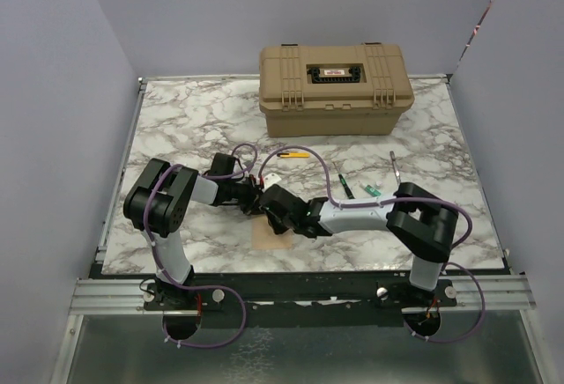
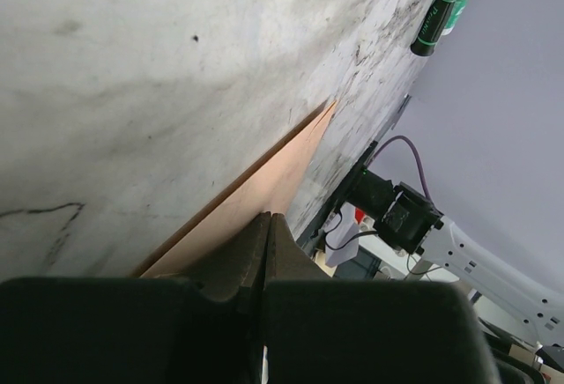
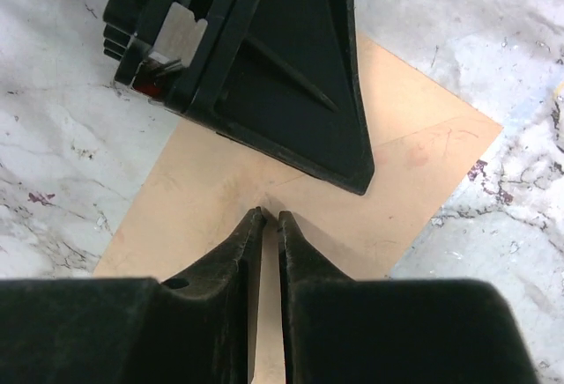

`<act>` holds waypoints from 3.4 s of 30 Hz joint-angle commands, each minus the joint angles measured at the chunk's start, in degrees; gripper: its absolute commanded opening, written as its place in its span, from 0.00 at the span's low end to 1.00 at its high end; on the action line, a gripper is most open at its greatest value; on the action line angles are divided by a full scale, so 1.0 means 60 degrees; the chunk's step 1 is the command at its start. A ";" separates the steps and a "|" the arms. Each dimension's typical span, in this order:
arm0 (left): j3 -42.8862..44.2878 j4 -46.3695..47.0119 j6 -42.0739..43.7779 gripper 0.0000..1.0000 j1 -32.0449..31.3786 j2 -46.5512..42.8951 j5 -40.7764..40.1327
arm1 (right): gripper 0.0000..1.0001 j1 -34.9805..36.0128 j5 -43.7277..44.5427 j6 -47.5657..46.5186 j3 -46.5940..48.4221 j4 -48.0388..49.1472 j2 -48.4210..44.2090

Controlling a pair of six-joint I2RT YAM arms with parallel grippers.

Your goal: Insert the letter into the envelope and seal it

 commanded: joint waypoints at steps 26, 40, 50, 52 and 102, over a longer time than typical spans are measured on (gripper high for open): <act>0.1739 -0.3812 0.2057 0.47 0.0074 -0.1689 -0.1359 | 0.37 -0.0919 0.1421 0.3698 -0.1040 -0.5387 -0.4105; 0.2983 -0.6680 0.3822 0.96 0.0074 -0.4980 -0.6464 | 0.66 -0.5439 0.1137 0.1695 -0.1861 -0.5259 -0.6051; 0.3260 -0.7025 0.4595 0.99 0.0089 -0.5954 -0.7239 | 0.68 -0.7766 -0.0507 -0.0290 -0.1799 -0.4565 -0.4288; 0.3268 -0.7004 0.4612 0.99 0.0089 -0.6011 -0.7081 | 0.68 -0.7920 -0.0760 -0.0470 -0.1598 -0.4581 -0.3881; 0.3019 -0.3602 0.2829 0.99 -0.0287 -0.5704 -0.2654 | 0.04 -0.8415 -0.7063 0.0251 -0.2320 -0.1459 -0.6615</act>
